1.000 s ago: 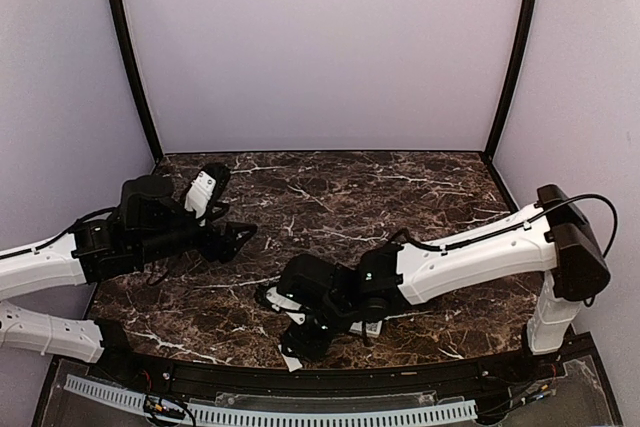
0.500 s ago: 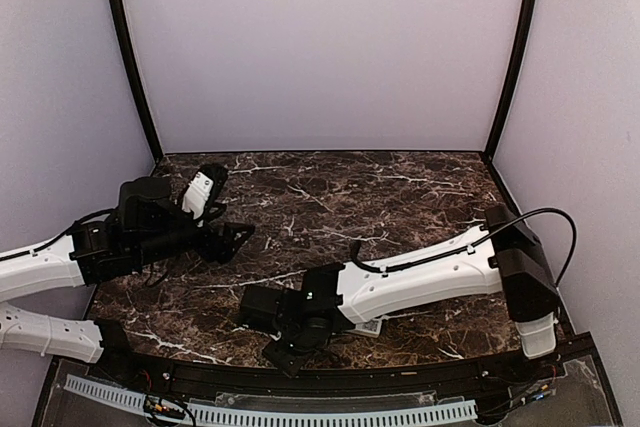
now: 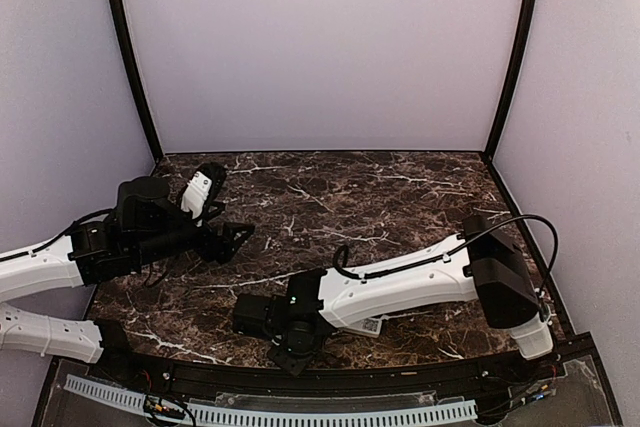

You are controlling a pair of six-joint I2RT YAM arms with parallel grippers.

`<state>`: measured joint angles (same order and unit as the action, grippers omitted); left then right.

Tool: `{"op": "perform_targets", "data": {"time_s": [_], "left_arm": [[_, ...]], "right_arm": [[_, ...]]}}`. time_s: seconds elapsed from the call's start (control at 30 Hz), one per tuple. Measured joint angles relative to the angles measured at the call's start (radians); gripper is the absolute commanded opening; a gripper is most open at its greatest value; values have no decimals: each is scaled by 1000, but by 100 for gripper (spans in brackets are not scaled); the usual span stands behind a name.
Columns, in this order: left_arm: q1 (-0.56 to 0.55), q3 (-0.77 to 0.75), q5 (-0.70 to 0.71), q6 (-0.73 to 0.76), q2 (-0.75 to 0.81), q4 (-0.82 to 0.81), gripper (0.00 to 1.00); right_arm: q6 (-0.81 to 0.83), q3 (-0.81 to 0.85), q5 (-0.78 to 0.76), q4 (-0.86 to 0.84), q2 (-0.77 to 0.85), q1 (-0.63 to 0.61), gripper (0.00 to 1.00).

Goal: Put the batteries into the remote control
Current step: Pick up the battery cover at the center of the board.

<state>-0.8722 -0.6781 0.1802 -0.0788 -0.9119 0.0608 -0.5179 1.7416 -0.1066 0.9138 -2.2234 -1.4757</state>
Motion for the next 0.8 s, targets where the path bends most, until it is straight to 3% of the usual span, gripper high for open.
{"op": "perform_targets", "data": {"time_s": [0.2, 0.8], "left_arm": [[0, 0, -2, 2, 0, 0, 85], [0, 0, -8, 15, -17, 0, 85]], "right_arm": [[14, -6, -4, 14, 3, 15, 13], [162, -252, 76, -74, 163, 28, 9]]}}
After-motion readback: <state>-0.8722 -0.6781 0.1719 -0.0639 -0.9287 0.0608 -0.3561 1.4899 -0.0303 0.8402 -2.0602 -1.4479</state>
